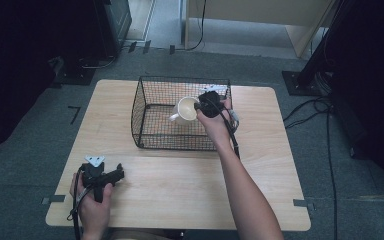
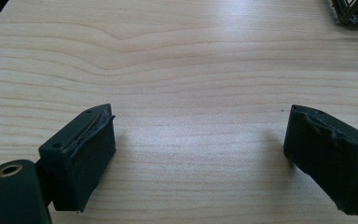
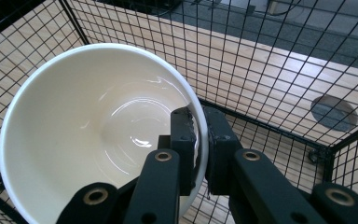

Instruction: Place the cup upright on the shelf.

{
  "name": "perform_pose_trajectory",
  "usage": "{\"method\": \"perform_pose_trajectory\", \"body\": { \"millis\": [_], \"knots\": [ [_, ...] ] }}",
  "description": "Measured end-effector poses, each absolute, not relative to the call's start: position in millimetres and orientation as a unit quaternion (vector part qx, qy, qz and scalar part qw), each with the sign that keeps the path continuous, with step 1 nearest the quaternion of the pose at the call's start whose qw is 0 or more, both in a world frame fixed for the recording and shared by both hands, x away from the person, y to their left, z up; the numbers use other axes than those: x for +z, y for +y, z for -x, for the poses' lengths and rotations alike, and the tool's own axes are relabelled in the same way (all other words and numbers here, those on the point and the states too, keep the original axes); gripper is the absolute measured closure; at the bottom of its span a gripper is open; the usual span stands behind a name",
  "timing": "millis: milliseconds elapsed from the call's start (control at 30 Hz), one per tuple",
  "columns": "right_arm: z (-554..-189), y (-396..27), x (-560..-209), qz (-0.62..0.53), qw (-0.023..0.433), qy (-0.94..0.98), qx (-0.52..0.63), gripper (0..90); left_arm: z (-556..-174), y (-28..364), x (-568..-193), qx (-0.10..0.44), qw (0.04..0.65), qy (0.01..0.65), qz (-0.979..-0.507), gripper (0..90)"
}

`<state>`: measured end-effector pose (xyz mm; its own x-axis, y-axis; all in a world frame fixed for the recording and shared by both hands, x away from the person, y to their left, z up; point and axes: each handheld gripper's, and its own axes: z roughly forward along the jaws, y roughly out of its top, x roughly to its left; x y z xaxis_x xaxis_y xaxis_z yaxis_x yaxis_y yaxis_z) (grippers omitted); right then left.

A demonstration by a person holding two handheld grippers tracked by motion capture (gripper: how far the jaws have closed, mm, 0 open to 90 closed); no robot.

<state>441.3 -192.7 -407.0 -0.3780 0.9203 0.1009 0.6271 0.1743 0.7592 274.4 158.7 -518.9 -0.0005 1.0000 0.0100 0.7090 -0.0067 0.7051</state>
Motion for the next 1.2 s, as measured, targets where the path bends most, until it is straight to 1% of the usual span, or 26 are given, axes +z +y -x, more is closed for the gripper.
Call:
{"method": "perform_pose_trajectory", "body": {
  "millis": [100,400,767,900,1200],
  "knots": [
    [-450.9,-192.0,-409.5,-0.525,0.197,0.746,0.360,84.6,-274.4,158.6,-518.9,0.273,0.266,0.653,-0.655,9.2],
    [-462.0,-191.1,-420.3,-0.527,0.192,0.757,0.335,84.3,-274.4,158.5,-518.9,0.273,0.267,0.652,-0.655,9.2],
    [-466.2,-189.0,-423.0,-0.519,0.188,0.771,0.317,82.9,-274.4,158.5,-518.9,0.273,0.267,0.652,-0.656,9.2],
    [-466.5,-190.1,-422.4,-0.520,0.187,0.768,0.324,85.5,-274.4,158.5,-518.9,0.273,0.267,0.652,-0.656,9.2],
    [-465.2,-190.7,-420.8,-0.520,0.185,0.766,0.329,86.3,-274.5,158.4,-519.0,0.273,0.267,0.652,-0.655,9.2]
  ]
}}
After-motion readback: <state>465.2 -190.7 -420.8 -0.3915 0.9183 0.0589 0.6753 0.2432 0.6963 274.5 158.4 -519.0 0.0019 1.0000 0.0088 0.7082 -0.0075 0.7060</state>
